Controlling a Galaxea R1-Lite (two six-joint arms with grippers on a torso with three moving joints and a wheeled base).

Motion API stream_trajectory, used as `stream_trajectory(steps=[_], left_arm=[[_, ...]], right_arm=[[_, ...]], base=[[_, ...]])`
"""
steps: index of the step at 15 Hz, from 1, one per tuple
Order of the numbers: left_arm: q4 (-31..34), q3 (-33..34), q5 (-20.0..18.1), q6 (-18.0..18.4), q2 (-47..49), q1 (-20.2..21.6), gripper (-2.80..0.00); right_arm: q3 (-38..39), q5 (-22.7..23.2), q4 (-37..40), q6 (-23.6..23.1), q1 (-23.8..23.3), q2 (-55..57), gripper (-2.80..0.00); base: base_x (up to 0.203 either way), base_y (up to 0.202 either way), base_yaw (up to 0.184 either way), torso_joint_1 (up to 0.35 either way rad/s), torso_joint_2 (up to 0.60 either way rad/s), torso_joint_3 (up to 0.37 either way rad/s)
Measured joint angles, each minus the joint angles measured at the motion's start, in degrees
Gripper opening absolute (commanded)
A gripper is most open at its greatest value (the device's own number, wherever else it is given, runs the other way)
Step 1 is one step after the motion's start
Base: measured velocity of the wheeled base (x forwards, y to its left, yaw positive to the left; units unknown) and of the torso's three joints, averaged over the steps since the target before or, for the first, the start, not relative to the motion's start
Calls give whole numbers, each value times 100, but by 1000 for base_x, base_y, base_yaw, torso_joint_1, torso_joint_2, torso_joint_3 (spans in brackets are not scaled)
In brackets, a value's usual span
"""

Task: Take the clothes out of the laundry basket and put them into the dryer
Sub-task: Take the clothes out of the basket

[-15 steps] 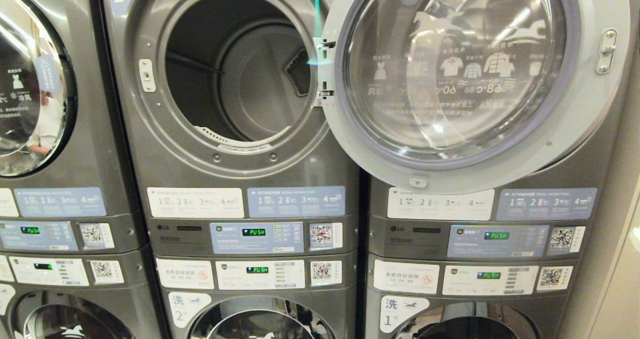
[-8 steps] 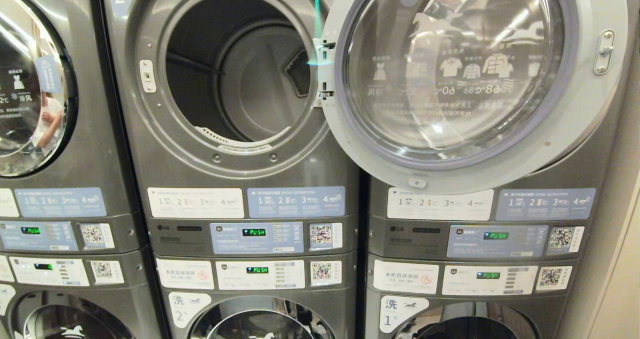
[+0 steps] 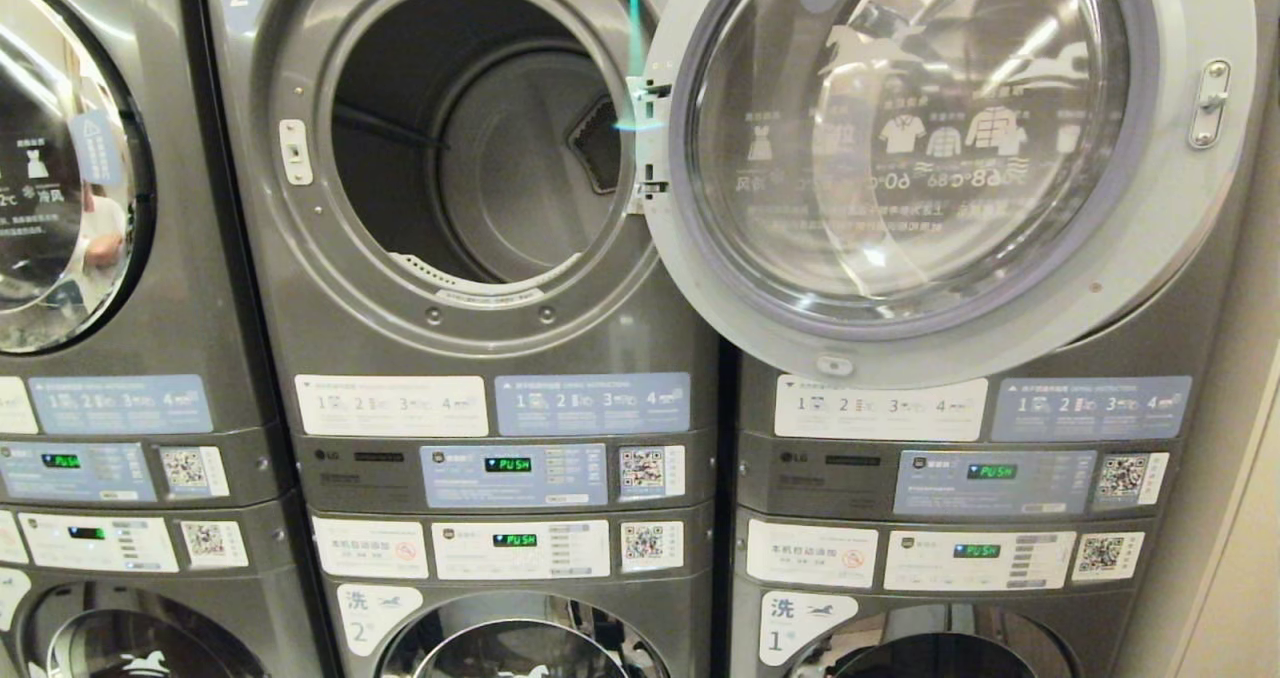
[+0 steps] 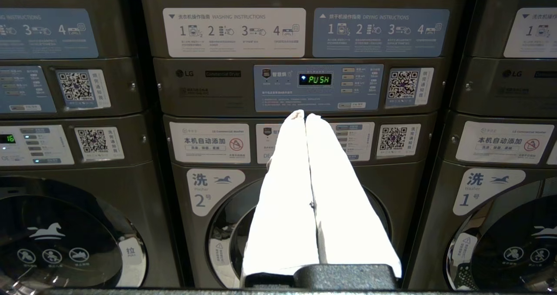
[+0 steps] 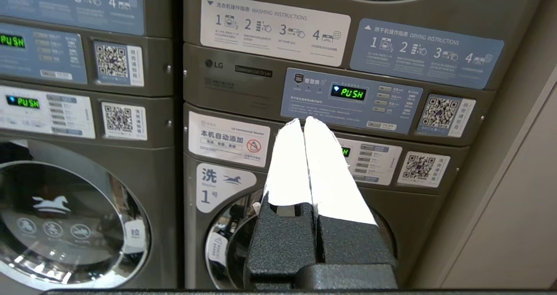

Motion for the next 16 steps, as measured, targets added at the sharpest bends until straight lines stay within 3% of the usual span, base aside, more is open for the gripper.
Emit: stream_trajectory(steps=[8, 16], left_arm=[[11, 0, 2, 1, 0, 0, -280], [12, 0, 3, 4, 0, 0, -280]], right_arm=[[21, -86, -30, 100, 0, -9, -280], [21, -126, -26, 137, -2, -11, -280]], base=[[0, 0, 0, 0, 0, -9], [0, 0, 0, 3, 5, -181]])
